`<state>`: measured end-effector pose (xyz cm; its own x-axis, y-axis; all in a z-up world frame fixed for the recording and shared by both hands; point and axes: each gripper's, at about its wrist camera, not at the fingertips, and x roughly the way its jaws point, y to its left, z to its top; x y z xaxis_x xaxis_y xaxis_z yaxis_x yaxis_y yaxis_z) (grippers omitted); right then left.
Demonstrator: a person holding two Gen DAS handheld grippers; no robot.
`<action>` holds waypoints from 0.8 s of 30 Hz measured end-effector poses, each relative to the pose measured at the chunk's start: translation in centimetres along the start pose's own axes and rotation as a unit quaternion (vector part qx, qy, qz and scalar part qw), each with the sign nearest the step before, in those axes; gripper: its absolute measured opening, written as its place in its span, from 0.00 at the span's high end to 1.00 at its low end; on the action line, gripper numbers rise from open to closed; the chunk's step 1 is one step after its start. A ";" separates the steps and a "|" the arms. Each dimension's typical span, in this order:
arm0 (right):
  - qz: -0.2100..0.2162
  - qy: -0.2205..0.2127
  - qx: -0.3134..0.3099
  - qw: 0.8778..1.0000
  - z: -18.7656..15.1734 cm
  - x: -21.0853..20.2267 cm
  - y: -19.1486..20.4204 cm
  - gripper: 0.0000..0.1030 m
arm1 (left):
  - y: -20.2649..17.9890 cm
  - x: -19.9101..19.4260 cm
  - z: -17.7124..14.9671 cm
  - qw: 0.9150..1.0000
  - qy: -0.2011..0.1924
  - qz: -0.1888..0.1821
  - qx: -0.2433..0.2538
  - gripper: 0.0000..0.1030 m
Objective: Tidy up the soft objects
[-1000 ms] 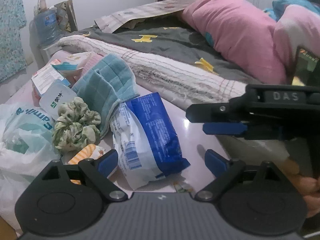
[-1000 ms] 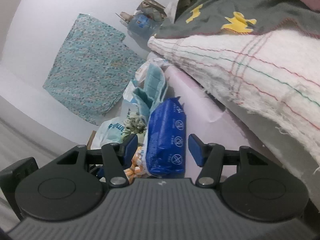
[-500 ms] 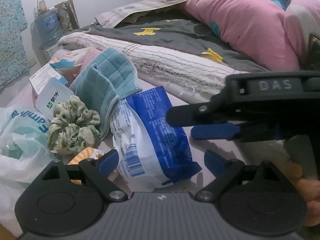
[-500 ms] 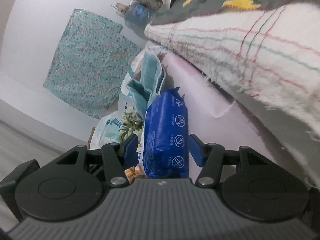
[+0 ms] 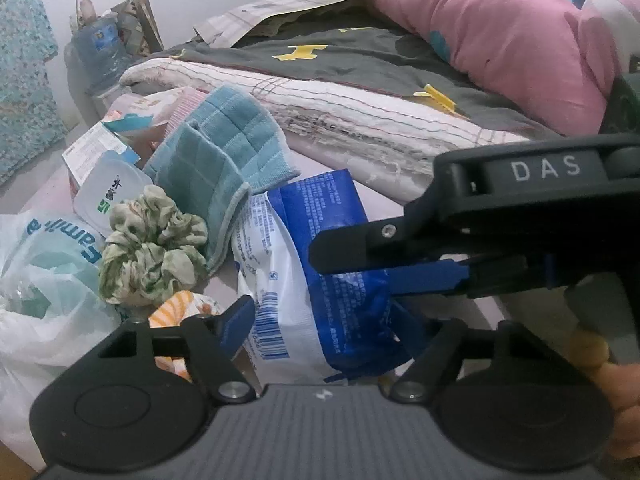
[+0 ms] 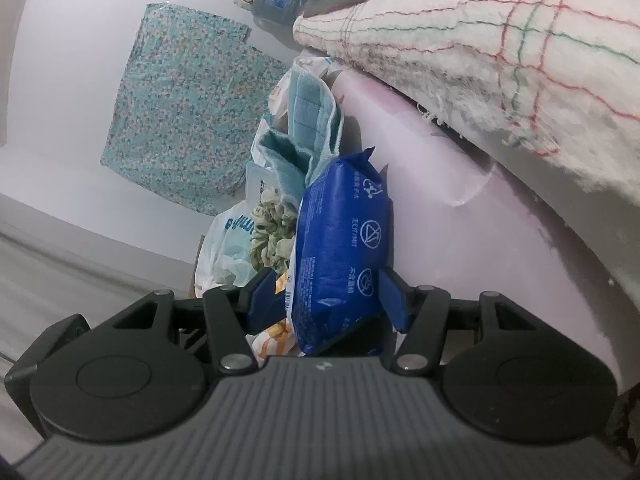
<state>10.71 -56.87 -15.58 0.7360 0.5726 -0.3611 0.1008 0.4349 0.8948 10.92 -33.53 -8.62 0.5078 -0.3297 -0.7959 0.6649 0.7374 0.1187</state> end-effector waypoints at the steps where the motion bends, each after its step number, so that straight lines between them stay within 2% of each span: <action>1: 0.001 0.000 0.003 1.000 -0.1 -0.3 -0.2 0.45 | 0.0 -0.2 -0.1 1.000 0.000 -0.001 0.000 0.30; 6: 0.000 0.001 0.003 1.000 -0.8 -1.3 0.0 0.45 | 0.0 -1.0 -0.5 1.000 0.004 -0.020 -0.013 0.34; 10: 0.010 0.004 0.009 1.000 -1.8 -2.4 0.1 0.45 | 0.7 -2.1 -1.3 0.998 0.008 -0.048 -0.043 0.35; 15: 0.019 -0.007 0.032 0.999 -2.9 -3.7 -0.6 0.45 | 2.8 -3.3 -2.6 0.988 0.015 -0.108 -0.114 0.35; 18: 0.024 -0.007 0.050 0.998 -3.3 -3.6 -1.2 0.45 | 4.5 -3.6 -3.5 0.975 0.017 -0.145 -0.167 0.35; 21: 0.038 -0.002 0.056 0.998 -3.7 -3.2 -1.0 0.45 | 6.7 -3.5 -4.7 0.950 0.017 -0.197 -0.241 0.35; 24: 0.047 0.005 0.053 0.997 -3.9 -2.4 -0.3 0.45 | 8.2 -3.3 -5.8 0.928 0.020 -0.236 -0.287 0.35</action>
<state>6.32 -55.72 -16.03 0.7388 0.6150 -0.2757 0.1015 0.3028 0.9476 11.58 -22.98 -8.46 0.2067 -0.6824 -0.7012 0.4008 0.7128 -0.5756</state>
